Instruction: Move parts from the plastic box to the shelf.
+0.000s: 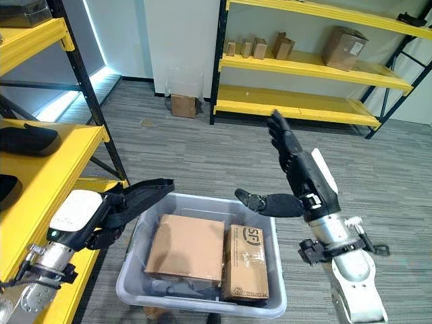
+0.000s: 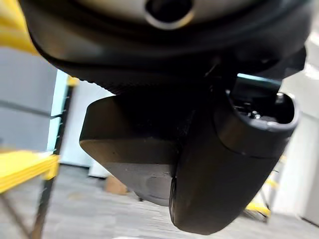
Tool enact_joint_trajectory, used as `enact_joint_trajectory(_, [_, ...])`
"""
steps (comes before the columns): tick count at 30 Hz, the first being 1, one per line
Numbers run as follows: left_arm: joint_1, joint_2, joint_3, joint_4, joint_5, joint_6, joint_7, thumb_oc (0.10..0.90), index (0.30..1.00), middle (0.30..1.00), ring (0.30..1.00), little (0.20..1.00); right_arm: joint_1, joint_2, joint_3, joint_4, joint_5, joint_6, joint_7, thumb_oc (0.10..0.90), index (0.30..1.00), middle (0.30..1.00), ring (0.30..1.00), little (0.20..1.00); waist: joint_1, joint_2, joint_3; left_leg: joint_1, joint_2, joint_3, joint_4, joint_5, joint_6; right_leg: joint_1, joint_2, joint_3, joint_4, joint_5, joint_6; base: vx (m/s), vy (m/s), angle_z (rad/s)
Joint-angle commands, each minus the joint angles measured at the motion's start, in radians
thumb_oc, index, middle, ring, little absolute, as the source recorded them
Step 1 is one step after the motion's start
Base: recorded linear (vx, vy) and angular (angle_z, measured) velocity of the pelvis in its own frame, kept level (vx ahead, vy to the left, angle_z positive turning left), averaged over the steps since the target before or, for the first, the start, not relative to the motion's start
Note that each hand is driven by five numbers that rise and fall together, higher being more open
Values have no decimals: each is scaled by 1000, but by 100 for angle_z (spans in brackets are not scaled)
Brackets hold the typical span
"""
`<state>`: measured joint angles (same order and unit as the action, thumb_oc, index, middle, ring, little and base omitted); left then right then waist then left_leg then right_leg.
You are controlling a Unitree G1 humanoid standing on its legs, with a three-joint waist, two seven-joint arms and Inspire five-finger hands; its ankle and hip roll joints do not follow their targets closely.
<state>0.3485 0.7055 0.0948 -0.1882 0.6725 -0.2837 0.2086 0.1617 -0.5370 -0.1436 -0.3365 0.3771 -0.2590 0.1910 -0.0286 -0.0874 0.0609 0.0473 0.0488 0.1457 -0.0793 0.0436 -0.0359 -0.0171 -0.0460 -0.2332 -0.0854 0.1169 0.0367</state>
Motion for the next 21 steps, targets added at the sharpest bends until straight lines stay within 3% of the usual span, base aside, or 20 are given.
enact_joint_trajectory(1, [-47,-55,150,-63,-120,-26,102,400,300,300,300,300,-20,64,-75,16,65,-69,-31,900,1000,1000,1000,1000,-8,6,-54,36,-21,-17,-6,-87,-2,73,-28,-4,11,-88,99,-32,-23,4])
enact_joint_trajectory(11, [41,-154,141,-16,-130,16,115,400,300,300,300,300,79,197,-12,159,59,-39,-105,900,1000,1000,1000,1000,-4,35,-30,26,-25,-29,-5,-78,0,72,-31,-20,7,-90,91,-37,-6,5])
enact_joint_trajectory(21, [72,-198,152,24,-149,41,146,400,300,300,300,300,107,200,34,231,28,-23,-116,900,1000,1000,1000,1000,2,46,-10,10,-24,-34,-5,-61,-5,65,-33,-32,2,-84,86,-42,-16,4])
